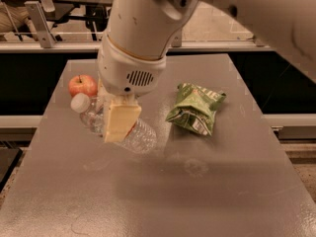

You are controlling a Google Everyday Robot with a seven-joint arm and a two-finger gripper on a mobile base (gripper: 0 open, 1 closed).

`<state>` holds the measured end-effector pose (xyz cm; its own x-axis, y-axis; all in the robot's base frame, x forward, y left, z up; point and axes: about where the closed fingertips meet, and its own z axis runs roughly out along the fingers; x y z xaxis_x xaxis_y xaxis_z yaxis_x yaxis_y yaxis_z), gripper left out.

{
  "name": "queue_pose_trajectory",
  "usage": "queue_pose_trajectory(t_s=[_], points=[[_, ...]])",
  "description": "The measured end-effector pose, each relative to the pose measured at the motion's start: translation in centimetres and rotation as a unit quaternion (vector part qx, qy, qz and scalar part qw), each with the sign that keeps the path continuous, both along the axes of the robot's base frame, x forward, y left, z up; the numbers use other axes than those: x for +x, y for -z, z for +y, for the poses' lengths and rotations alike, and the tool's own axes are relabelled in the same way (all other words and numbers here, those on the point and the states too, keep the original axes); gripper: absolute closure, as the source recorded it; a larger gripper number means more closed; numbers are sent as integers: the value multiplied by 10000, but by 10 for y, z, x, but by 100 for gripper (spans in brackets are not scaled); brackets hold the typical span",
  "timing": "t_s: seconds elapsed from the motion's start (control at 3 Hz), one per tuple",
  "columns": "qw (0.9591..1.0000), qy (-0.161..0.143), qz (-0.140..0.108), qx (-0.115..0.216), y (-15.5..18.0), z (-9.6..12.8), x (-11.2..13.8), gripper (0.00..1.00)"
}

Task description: Knock water bottle over

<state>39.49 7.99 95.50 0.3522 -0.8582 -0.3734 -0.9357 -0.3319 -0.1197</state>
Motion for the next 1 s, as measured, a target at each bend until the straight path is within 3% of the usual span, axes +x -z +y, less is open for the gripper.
queue_pose_trajectory(t_s=[0.33, 0.67, 1.0], points=[[9973, -97, -395, -611, 12, 2, 4, 100], [9917, -235, -693, -1054, 24, 6, 2, 85], [9846, -396, -940, -1419, 36, 9, 0, 62]])
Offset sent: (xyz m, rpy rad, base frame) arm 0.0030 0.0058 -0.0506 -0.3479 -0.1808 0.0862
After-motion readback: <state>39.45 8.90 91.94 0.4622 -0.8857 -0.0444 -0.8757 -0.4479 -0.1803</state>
